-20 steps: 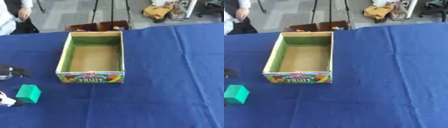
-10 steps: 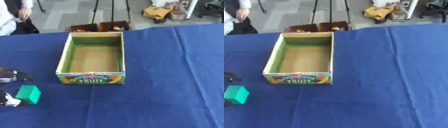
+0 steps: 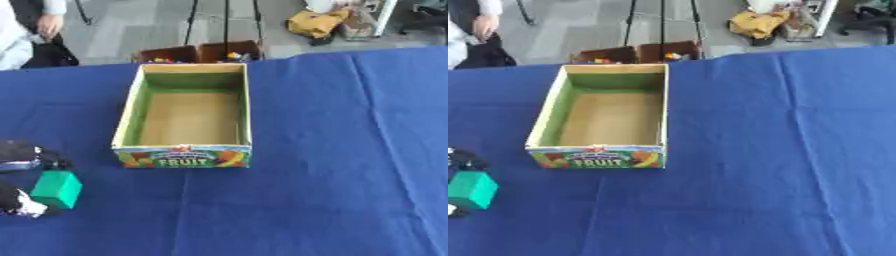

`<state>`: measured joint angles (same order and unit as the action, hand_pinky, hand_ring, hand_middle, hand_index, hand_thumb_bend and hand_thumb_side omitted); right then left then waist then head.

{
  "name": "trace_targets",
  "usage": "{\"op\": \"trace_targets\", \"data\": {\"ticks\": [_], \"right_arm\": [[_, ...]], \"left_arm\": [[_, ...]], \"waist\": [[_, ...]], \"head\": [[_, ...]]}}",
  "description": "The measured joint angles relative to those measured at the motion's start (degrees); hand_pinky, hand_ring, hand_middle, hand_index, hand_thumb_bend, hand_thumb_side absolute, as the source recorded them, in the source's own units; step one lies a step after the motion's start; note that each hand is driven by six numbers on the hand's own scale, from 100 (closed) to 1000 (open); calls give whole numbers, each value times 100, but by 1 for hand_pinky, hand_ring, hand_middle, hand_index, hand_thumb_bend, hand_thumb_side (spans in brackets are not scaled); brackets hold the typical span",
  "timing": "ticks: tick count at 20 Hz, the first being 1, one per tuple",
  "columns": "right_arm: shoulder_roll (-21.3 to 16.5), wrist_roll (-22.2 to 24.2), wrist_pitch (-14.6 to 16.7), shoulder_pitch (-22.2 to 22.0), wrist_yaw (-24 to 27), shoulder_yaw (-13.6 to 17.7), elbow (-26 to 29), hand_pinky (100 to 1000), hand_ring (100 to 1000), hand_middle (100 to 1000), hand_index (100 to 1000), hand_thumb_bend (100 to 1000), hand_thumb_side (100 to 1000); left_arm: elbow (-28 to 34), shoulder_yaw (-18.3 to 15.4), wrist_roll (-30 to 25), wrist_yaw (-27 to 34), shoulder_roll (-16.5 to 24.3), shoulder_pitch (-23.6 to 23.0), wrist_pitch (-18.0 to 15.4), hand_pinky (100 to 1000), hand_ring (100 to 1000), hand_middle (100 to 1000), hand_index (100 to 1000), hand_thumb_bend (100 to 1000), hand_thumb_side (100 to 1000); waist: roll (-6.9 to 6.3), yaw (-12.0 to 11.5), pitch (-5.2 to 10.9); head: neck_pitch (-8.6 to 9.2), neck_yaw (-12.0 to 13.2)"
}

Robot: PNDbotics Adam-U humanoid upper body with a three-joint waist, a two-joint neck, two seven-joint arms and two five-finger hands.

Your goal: Pick up objects on the table and place them in the box.

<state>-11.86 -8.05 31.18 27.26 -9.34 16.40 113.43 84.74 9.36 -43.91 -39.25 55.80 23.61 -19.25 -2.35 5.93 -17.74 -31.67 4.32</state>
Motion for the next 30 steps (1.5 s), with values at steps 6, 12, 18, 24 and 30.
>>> {"op": "trace_targets", "data": {"ticks": [6, 12, 18, 24, 30], "right_arm": [[0, 10, -6, 0, 40, 2, 0, 703, 764, 531, 714, 143, 667], [0, 14, -9, 1, 43, 16, 0, 704, 765, 530, 714, 151, 666], [0, 15, -9, 4, 45, 18, 0, 705, 766, 529, 715, 153, 660], [0, 16, -9, 24, 47, 19, 0, 706, 766, 529, 716, 155, 656], [0, 17, -8, 24, 50, 20, 0, 707, 766, 528, 716, 155, 647]], "left_arm": [[-97, 1, 51, -120, -46, -1, -46, 690, 800, 822, 973, 482, 833], [-129, -2, 190, -85, -72, 16, -24, 608, 740, 764, 909, 463, 859], [-138, 38, 399, -175, -103, 41, 78, 523, 659, 691, 840, 421, 802], [-166, 67, 474, -416, -143, 54, 26, 573, 706, 768, 903, 414, 817], [-167, 60, 297, -359, -142, 74, -128, 623, 758, 813, 962, 377, 804]], "waist": [[-4, 18, -18], [-5, 43, -31], [-14, 78, -58], [-25, 85, -64], [-30, 83, -64]], "head": [[24, 3], [54, 5], [87, 10], [99, 12], [102, 23]]}}
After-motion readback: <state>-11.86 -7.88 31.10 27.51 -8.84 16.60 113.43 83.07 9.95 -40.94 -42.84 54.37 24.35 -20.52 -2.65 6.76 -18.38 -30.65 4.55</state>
